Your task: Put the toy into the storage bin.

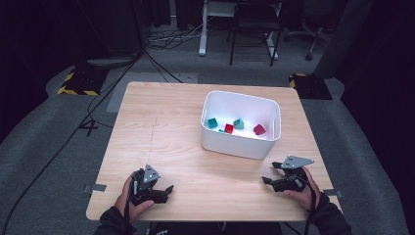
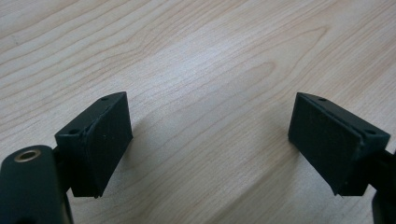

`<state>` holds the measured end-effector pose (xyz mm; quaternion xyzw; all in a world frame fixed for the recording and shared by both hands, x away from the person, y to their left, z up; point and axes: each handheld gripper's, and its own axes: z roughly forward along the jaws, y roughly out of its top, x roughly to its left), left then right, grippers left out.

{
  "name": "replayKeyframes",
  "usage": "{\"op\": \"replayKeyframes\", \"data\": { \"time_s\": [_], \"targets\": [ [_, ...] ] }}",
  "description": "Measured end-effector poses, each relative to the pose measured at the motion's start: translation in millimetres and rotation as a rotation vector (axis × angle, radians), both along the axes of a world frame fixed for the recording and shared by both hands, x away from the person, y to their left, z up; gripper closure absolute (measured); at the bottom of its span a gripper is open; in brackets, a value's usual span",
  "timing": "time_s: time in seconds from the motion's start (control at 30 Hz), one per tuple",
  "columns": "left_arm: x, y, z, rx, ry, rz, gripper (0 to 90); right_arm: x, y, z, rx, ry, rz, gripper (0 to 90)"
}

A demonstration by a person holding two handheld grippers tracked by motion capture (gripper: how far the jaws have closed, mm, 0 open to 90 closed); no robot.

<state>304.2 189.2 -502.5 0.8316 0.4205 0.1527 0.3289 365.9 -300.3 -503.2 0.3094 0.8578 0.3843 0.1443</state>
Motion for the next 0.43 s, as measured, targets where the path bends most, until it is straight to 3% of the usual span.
{"op": "replayKeyframes", "data": {
  "time_s": [0.43],
  "targets": [
    [0.8, -0.6, -0.1, 0.002, -0.010, 0.008, 12.9, 0.0, 0.0, 0.0, 0.001, 0.000, 0.002, 23.1]
  ]
}}
